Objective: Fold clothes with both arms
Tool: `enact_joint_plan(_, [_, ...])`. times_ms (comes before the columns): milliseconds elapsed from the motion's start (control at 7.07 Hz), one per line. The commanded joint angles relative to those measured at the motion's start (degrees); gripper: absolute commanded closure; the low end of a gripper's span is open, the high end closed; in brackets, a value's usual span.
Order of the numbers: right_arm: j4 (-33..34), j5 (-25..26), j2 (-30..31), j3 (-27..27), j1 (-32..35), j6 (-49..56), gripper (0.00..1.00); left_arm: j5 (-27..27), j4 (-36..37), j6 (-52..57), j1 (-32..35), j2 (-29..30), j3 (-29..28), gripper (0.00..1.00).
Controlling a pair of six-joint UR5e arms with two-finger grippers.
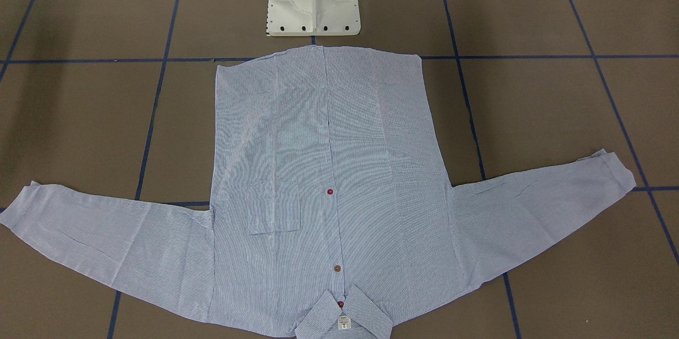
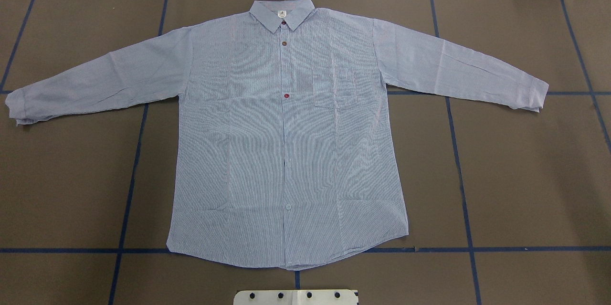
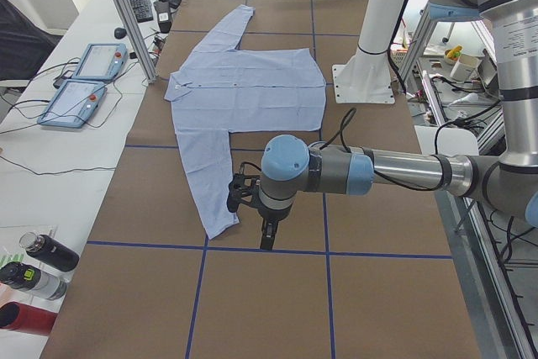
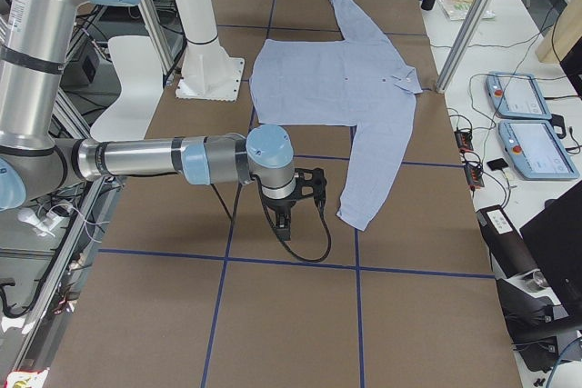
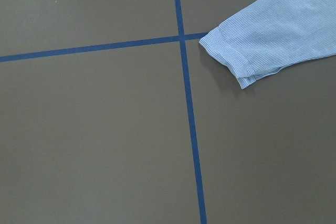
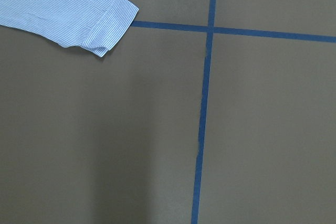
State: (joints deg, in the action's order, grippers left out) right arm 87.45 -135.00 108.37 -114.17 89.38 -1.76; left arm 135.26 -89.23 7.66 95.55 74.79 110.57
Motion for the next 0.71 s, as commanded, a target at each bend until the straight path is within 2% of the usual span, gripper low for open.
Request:
enact_joint_plan(0, [0.00,-0.09,-0.09,-0.09,0.00,0.00,0.00,0.00,-0.33,0.07,-0.02,0.01,1.74,0.00])
enact_joint_plan(142, [-0.17,0.17,-2.18,0.00,0.00,-0.09,0.00,-0.08,-0.33,0.07,-0.02,0.10,2.62,0.00])
enact_joint_plan(283, [0.00,-0.09,-4.63,0.00,0.00,-0.18,0.00,-0.43,-4.16,-0.28,-0.02,1.23,2.11,0.00])
enact_joint_plan(566, [0.70,0.17,-14.19,0.79,-0.52,-0.18,0.00,0.00,-15.92,-0.02,0.25,0.98,0.10,0.00])
